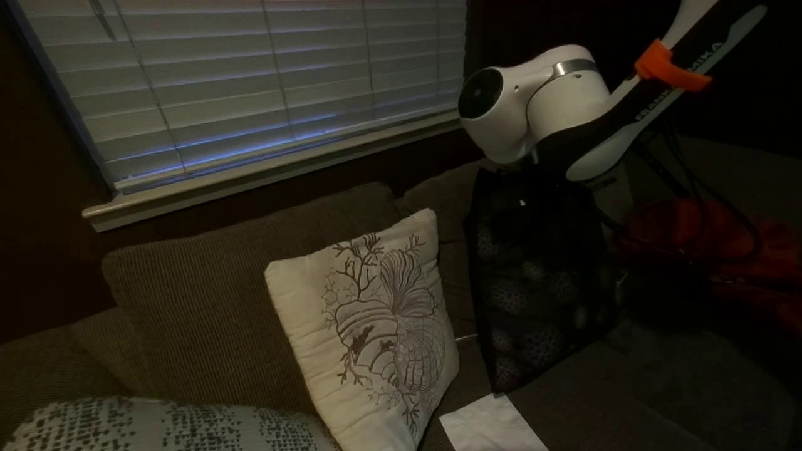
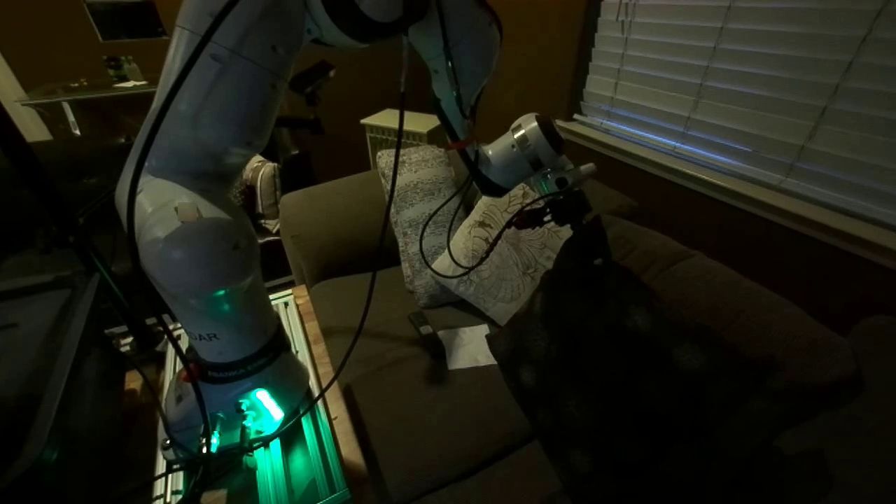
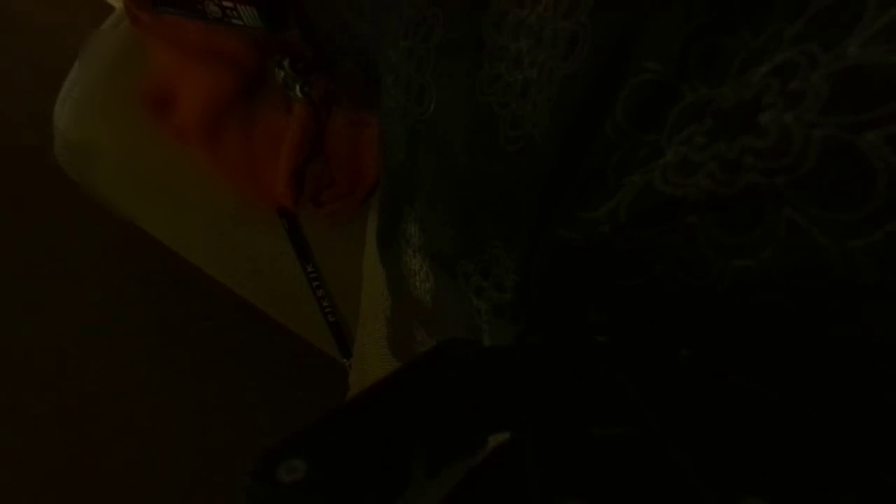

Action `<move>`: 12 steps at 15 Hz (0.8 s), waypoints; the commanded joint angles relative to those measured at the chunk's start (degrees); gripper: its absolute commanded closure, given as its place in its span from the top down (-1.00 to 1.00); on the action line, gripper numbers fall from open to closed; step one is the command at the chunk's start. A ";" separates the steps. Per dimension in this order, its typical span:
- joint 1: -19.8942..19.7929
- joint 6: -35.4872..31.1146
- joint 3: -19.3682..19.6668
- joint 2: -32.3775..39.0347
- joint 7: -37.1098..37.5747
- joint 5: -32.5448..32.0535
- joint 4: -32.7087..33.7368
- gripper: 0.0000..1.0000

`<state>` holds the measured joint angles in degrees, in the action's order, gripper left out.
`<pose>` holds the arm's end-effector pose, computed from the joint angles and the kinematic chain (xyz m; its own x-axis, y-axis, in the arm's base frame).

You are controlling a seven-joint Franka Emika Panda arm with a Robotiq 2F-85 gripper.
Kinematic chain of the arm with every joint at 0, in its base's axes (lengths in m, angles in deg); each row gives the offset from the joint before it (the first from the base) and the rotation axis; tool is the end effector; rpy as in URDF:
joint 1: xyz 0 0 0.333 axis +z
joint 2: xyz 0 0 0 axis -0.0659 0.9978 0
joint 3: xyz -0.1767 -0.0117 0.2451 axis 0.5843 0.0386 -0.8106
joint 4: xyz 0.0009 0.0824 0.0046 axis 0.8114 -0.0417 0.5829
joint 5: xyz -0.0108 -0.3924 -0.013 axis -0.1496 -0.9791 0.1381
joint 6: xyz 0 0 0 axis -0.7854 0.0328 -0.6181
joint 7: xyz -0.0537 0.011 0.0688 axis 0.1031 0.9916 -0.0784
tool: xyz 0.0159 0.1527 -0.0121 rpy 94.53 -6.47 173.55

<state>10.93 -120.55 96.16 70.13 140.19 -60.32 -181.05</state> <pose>0.6336 -0.0276 0.1672 0.6061 -0.4508 0.6553 -0.7863 -0.4638 0.4082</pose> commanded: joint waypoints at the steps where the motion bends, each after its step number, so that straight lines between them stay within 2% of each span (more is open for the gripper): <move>1: -0.59 5.56 -1.86 1.13 0.95 -4.96 1.46 -0.98; 7: 0.04 11.93 -3.06 3.96 1.11 -13.41 3.51 -0.98; 12: -0.38 14.21 -4.62 5.00 2.79 -22.05 5.09 -0.98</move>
<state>10.47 -110.92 92.60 75.23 142.03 -75.68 -178.61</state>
